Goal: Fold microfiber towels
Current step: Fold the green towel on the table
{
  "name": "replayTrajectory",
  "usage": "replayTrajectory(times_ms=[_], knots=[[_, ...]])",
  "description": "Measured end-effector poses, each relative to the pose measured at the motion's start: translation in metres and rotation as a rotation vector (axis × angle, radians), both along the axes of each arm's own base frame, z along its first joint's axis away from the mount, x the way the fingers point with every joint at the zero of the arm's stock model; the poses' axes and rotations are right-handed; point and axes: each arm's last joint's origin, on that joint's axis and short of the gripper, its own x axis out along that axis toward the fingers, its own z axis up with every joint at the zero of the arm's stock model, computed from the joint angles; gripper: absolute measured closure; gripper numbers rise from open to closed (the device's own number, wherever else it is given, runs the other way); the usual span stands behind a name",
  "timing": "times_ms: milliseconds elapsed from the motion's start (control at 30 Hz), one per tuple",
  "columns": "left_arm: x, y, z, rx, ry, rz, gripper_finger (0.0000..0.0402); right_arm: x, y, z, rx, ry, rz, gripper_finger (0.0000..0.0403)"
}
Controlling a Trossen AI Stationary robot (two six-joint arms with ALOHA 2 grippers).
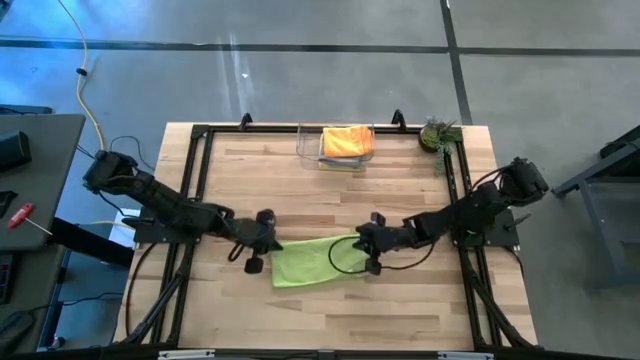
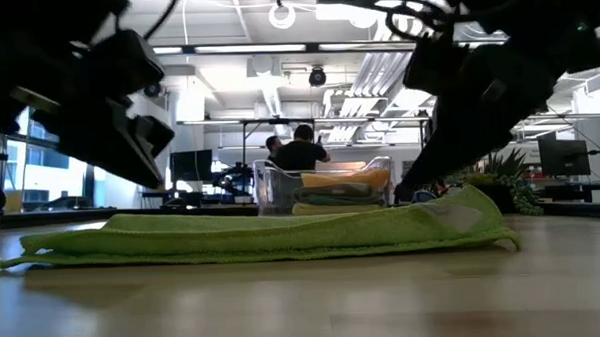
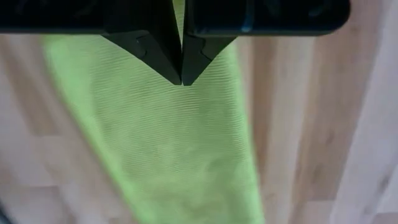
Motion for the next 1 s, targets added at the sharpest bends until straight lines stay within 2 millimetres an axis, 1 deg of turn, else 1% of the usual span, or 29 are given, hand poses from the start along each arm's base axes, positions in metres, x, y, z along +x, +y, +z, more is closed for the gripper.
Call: replayTrajectory(times_ms=[100,200,333,467,633,733,867,933,1000], knots=[[0.003,0.009,-0.004,0.012,0.016,-0.009,0.0400,0.000,-0.010,-0.003,0.014,0.049,-0.020,0.0401],[0.006,0.012,-0.009,0.024,0.023,-0.030,0.0401,-0.002,-0.021,-0.007,0.007,0.111,-0.036,0.0402],[0.008,0.015,-0.022,0.034,0.083,-0.019,0.0401,-0.005,-0.038,-0.013,-0.002,0.198,-0.046,0.0402],[0.010,0.016,-0.034,0.036,0.123,-0.010,0.0401,-0.004,-0.054,-0.014,-0.036,0.219,-0.063,0.0402],[0.011,0.016,-0.036,0.009,0.121,0.068,0.0401,-0.001,-0.081,-0.012,-0.127,0.211,-0.101,0.0403],[0.012,0.012,-0.035,-0.036,0.103,0.096,0.0401,0.005,-0.099,-0.006,-0.176,0.173,-0.112,0.0403],[0.015,-0.005,-0.034,-0.137,0.051,0.092,0.0401,0.016,-0.117,0.009,-0.253,0.126,-0.090,0.0403],[0.015,-0.014,-0.037,-0.160,0.044,0.083,0.0401,0.020,-0.118,0.018,-0.227,0.097,-0.041,0.0403],[0.020,-0.021,-0.036,-0.188,0.011,0.074,0.0401,0.024,-0.111,0.023,-0.137,0.072,0.054,0.0403]])
